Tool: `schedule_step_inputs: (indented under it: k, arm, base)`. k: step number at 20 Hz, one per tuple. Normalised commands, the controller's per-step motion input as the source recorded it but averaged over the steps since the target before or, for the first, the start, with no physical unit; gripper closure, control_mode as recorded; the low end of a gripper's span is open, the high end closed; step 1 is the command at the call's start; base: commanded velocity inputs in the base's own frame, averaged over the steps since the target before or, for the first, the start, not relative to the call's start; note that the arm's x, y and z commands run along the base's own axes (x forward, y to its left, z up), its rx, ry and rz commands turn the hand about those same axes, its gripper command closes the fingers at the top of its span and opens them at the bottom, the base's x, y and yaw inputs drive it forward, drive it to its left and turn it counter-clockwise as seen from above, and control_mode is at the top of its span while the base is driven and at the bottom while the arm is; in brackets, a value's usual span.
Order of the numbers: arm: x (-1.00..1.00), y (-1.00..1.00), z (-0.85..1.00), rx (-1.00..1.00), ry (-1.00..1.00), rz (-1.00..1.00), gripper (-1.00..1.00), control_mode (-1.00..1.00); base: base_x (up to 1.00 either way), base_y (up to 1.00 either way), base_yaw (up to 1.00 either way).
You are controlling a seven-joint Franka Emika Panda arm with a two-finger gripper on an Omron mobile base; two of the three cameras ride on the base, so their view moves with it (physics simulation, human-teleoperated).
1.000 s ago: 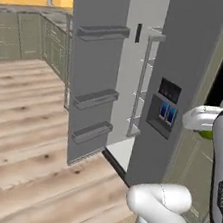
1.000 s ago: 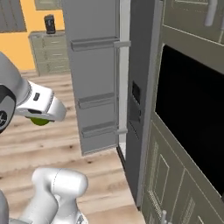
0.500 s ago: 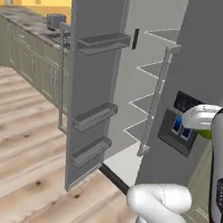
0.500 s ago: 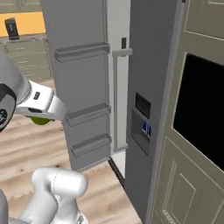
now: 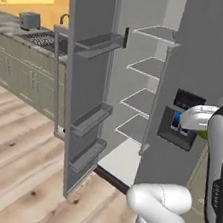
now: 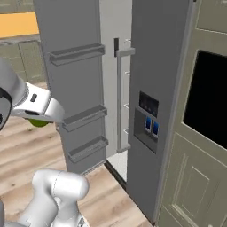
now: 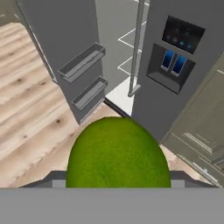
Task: Transport the fish and lime to the fridge. Place the fish on the rack containing meat and place the lime on the rack containing the vegetable, ensuring meats and vegetables are on different racks.
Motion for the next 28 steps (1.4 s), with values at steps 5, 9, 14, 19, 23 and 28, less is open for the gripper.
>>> schedule_step_inputs:
  k: [5, 9, 14, 19, 23, 28]
  arm:
    - [0.00, 0.00, 0.00, 0.00, 0.00, 0.00, 1.00, 1.00]
    - [0.00, 0.00, 0.00, 0.00, 0.00, 0.00, 1.00, 1.00]
    - [0.00, 0.00, 0.00, 0.00, 0.00, 0.00, 1.00, 1.00]
    - [0.00, 0.00, 0.00, 0.00, 0.00, 0.00, 1.00, 1.00]
    - [0.00, 0.00, 0.00, 0.00, 0.00, 0.00, 1.00, 1.00]
    - [0.00, 0.00, 0.00, 0.00, 0.00, 0.00, 1.00, 1.00]
  base:
    - [0.75, 0.34, -0.28]
    - [0.98, 0.33, -0.22]
    - [0.85, 0.03, -0.06]
    - [0.53, -0.06, -0.09]
    - [0.11, 0.28, -0.31]
    - [0.10, 0.11, -0.29]
